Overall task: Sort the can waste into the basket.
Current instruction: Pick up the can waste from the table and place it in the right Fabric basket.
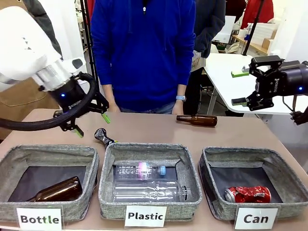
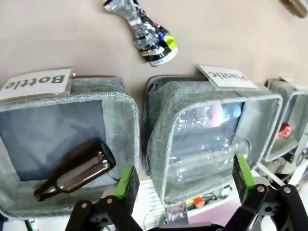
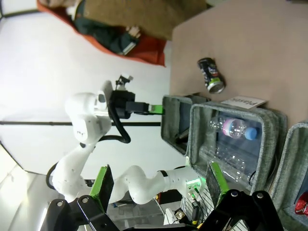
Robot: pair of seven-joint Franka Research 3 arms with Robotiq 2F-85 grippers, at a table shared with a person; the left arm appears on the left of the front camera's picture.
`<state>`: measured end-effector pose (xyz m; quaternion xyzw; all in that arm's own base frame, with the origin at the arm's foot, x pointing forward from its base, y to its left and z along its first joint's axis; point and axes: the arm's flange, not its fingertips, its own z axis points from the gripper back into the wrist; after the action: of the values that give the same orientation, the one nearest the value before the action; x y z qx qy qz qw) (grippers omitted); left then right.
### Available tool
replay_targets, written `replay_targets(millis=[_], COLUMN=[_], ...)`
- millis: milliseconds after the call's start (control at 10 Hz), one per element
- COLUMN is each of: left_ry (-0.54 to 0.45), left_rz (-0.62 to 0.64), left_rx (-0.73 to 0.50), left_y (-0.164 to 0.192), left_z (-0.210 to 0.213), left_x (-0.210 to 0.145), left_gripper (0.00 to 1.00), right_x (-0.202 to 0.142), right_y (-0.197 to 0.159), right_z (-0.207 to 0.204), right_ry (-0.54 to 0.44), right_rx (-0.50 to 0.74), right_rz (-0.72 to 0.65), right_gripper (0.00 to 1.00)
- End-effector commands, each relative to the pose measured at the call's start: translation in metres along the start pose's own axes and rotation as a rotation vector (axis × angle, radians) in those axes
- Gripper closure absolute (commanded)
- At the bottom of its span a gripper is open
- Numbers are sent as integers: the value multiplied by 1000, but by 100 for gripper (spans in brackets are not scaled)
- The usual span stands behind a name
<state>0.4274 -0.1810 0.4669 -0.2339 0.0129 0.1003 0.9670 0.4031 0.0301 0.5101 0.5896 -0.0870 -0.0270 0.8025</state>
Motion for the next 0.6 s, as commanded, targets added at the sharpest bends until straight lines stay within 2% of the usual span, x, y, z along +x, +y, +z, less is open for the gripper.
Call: replay_targets(millis=[0,200,300,400,500], left_ry=[-5,2,-92,-115,-87], left_rz=[-44,4,69,160,208], left_rx=[-22,1,-7,36,44], left_y=[7,0,-5,-14,-24], left_z=[6,0,-12,-26,-35], left_x=[-5,2,10,27,44], left_gripper=[0,0,0,0,0], right_x=[3,3,3,3,3], right_y=[0,0,0,0,0], right_z=[2,2,2,2,2], right_ry=[9,9,9,9,9], right_rx=[-3,-3,-3,-3,-3], right_rz=[20,20,20,20,20], right_gripper=[0,0,0,0,0])
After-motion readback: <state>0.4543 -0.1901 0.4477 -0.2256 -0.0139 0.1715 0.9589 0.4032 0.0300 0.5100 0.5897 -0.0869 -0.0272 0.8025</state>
